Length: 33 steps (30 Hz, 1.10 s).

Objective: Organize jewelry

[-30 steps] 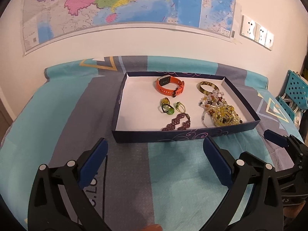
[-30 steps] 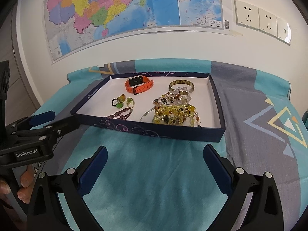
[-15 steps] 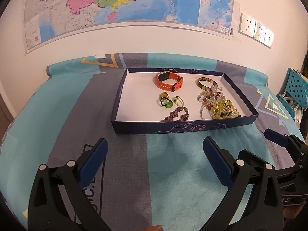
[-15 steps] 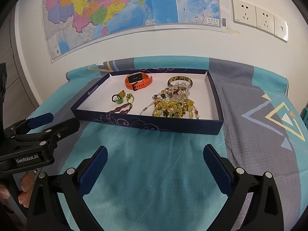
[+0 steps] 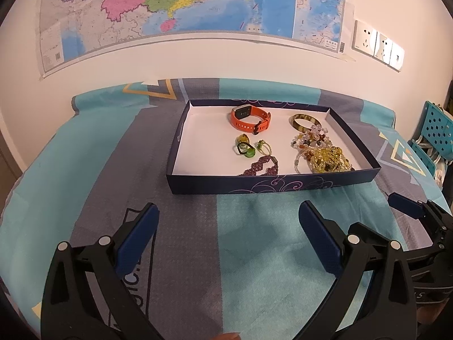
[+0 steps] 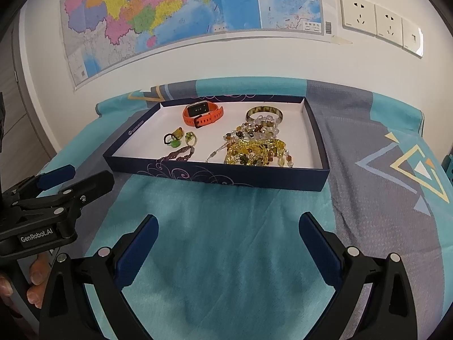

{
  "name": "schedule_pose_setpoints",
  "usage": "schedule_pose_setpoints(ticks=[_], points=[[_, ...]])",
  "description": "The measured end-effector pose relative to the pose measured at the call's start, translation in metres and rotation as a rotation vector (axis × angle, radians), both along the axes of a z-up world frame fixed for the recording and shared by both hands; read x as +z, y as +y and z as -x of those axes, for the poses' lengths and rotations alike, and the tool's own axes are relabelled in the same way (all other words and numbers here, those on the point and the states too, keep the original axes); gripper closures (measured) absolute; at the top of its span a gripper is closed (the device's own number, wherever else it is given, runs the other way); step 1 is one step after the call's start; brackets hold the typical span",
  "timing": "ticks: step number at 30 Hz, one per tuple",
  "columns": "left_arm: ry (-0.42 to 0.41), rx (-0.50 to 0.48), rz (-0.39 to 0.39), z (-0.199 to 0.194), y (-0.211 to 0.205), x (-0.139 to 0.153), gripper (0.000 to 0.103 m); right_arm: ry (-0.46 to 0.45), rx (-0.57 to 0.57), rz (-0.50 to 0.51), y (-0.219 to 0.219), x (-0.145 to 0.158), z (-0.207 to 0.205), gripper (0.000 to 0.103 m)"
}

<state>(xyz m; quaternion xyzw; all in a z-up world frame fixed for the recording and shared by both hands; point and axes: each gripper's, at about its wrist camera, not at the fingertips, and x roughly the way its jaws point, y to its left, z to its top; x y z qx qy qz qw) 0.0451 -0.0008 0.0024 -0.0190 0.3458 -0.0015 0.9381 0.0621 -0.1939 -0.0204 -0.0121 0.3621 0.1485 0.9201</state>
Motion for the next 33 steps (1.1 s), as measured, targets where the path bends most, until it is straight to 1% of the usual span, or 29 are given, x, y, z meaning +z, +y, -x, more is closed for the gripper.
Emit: schedule_pose_setpoints(ticks=[19,33], points=[[0.006,0.008,0.013,0.0042,0.0036,-0.0019,0.005,0.007,0.001,0.001,0.0029,-0.002,0.0035,0.007],[0.0,0.003,0.007,0.0052,0.0018,-0.0018,0.005,0.012,0.004,-0.002,0.005,-0.0029,0.0031,0.007]])
